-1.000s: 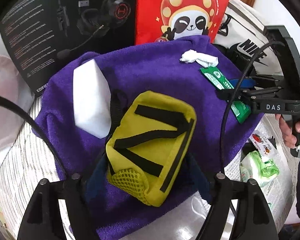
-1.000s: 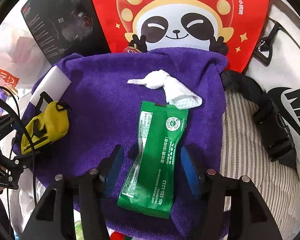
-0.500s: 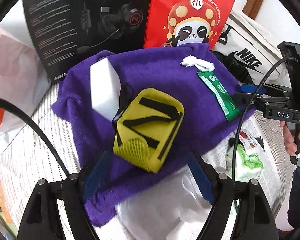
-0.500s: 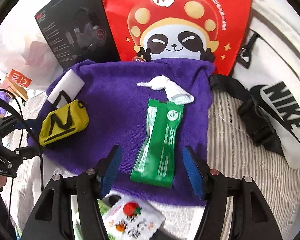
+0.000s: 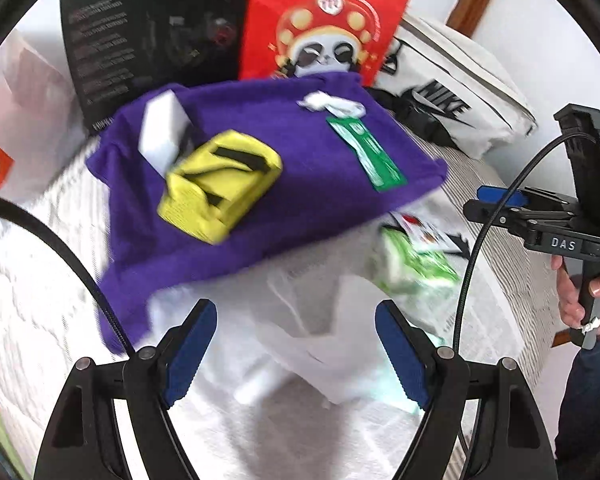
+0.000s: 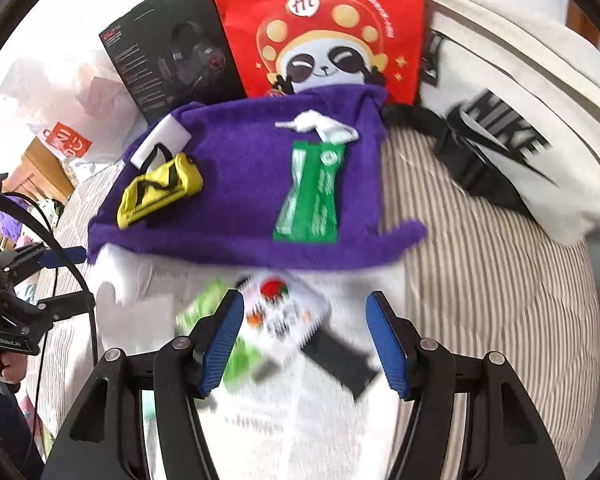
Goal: Organize soft objects
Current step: 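Grasp the white glove with the left gripper and lift it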
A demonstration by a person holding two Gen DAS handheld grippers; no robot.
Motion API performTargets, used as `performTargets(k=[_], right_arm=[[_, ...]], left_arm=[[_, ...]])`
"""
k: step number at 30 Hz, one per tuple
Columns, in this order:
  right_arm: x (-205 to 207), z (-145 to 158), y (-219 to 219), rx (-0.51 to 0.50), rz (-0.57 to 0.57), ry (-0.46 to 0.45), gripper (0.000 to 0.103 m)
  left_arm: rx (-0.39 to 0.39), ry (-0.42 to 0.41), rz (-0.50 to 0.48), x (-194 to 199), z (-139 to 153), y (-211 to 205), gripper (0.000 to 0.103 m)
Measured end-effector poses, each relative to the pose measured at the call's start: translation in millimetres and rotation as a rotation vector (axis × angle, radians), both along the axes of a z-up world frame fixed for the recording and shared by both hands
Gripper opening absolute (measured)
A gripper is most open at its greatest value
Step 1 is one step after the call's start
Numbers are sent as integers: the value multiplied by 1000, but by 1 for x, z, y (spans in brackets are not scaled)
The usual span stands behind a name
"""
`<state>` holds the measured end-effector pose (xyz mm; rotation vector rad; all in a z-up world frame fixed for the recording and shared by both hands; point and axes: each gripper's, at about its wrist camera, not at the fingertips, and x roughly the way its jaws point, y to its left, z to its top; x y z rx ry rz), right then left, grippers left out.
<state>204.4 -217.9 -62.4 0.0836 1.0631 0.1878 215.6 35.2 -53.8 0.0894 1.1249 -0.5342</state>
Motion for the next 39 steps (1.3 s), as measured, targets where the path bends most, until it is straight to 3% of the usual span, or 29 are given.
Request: performTargets(k=[5, 10, 13, 14, 16, 18, 26, 30, 39], right_arm=[[-30, 1, -19, 14, -36, 5, 63], [-52, -2, -40, 40, -90, 16, 63], [-60, -6, -49, 55, -109, 28, 64], [-62, -8, -51, 61, -115, 31, 64], [-65, -12, -53, 71, -120, 38, 64], [-66, -14, -54, 76, -123, 42, 64], [-64, -22, -44, 91, -97, 43, 64], [-56, -27, -35, 71, -77, 48, 64], [-29, -41, -9, 22, -18, 65, 64]], left_arm=[[-13, 34, -35, -23, -16, -21, 81], [70, 24, -84, -41, -35, -50, 81], [143, -25, -102, -50, -40, -65, 78], [156, -40, -105, -52, -40, -66, 72], [161, -53, -119, -54, -40, -70, 38], [124, -32, -118, -53, -39, -68, 20], [7, -39, -42, -59, -11, -35, 18], [19, -66, -5, -66, 3, -15, 18], [20, -6, 74, -60, -19, 17, 18]])
